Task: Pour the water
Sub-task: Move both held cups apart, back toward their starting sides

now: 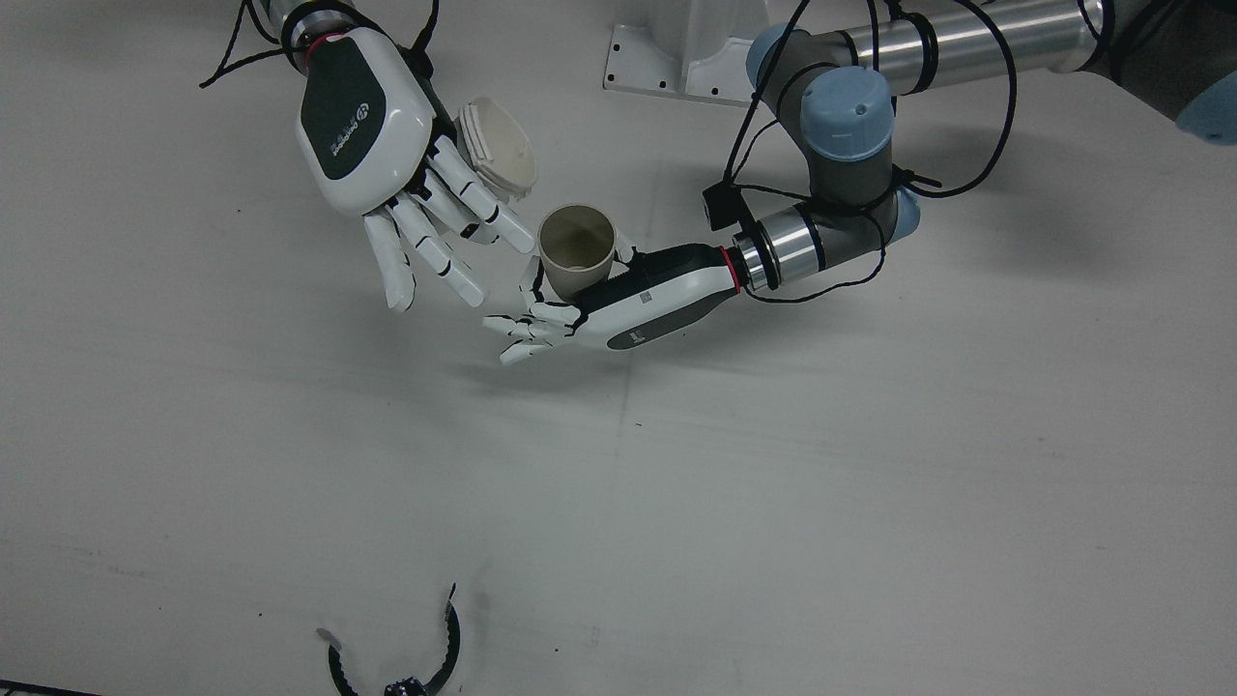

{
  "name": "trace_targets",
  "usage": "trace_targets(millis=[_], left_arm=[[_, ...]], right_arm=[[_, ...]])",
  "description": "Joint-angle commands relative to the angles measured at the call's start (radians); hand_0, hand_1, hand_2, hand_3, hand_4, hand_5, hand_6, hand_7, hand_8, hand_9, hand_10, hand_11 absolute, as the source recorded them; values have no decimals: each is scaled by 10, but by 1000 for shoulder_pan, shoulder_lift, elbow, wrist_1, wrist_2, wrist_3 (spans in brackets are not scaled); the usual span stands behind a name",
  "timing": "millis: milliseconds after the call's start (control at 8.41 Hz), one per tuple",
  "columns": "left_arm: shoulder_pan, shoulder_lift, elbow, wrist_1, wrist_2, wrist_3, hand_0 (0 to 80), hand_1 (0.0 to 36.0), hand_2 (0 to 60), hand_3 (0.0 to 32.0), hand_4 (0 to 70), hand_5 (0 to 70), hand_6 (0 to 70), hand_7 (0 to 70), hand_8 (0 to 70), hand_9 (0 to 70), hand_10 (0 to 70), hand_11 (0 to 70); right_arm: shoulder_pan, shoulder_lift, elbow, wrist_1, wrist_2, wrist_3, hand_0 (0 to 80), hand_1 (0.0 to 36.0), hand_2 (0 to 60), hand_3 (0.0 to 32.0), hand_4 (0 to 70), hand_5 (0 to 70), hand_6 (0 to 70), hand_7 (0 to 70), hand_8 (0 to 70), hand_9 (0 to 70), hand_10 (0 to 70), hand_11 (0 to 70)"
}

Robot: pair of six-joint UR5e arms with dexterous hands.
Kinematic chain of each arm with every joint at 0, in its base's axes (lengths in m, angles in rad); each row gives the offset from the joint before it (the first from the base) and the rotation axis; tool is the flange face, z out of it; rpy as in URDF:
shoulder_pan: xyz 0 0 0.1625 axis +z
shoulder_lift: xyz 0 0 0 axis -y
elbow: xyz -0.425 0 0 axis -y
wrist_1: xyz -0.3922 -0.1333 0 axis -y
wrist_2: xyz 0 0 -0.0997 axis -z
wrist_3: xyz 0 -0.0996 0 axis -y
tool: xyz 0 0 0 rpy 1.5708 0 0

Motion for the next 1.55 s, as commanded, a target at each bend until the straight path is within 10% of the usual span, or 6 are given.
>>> trace_targets(millis=[0,238,713,951,1427], left_arm=[[-1,6,3,-6,1,0,800,360,600,0,700,700,197,121,72,18,133,223],[0,6,6,-14,1,0,800,360,600,0,700,700,195,119,72,18,133,222],[-39,42,0,-32,4,-18,800,360,600,0,700,700,195,116,72,18,133,223],[-192,240,-52,-77,7,-110,800,360,600,0,700,700,184,109,67,11,130,218],[-531,596,-78,-225,33,-156,800,360,600,0,700,700,186,113,67,13,130,219]], right_arm=[[-13,2,20,-49,1,-91,582,292,368,0,119,135,419,453,130,152,0,0],[-13,17,39,-49,7,-93,582,280,391,0,289,137,458,425,170,189,0,0],[10,14,26,-39,110,32,578,277,409,0,324,142,536,609,194,241,0,0],[45,-15,-6,-39,250,266,531,226,390,0,369,125,502,536,200,244,0,0],[168,-43,-291,43,286,702,505,196,354,0,300,124,502,520,237,284,0,0]])
